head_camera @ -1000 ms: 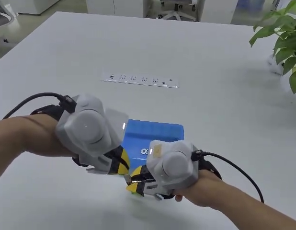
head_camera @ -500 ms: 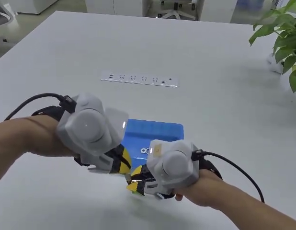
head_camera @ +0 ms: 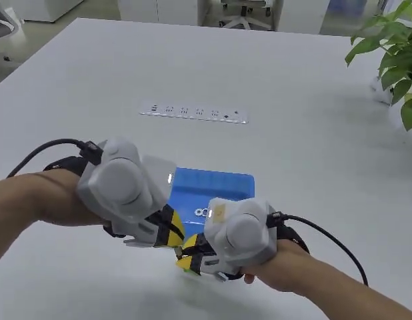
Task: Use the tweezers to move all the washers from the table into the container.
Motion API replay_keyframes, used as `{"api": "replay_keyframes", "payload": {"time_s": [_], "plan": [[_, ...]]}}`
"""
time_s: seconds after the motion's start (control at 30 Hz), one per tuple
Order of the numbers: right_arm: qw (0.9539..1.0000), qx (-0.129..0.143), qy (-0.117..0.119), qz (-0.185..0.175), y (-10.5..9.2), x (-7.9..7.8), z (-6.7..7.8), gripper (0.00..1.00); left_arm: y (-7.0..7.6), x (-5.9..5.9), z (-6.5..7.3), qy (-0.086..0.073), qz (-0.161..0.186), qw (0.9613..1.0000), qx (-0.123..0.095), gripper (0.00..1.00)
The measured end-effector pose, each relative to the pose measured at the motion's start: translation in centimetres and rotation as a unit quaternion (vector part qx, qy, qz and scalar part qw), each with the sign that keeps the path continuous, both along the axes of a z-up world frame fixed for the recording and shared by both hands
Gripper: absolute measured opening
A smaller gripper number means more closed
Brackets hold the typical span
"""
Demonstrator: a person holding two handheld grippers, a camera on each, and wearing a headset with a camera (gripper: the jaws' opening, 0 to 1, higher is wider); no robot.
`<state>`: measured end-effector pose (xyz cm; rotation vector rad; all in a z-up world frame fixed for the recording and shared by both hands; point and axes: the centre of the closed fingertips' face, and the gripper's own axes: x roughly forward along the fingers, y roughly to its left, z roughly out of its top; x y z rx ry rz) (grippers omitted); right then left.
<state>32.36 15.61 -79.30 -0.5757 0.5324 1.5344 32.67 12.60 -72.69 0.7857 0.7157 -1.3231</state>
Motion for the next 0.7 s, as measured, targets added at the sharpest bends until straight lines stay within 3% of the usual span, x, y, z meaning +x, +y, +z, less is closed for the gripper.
{"api": "replay_keyframes", "payload": {"time_s": [0.27,0.7], "plan": [[1.0,-0.001,-0.002,0.0,0.0,0.0,0.1,0.09,0.0,-0.1,0.1,-0.003,0.0,1.0,0.0,0.06],[0.9999,0.006,-0.014,-0.002,0.1,0.3,1.9,0.09,0.2,0.1,1.9,-0.013,0.006,0.9999,-0.007,0.06]]}}
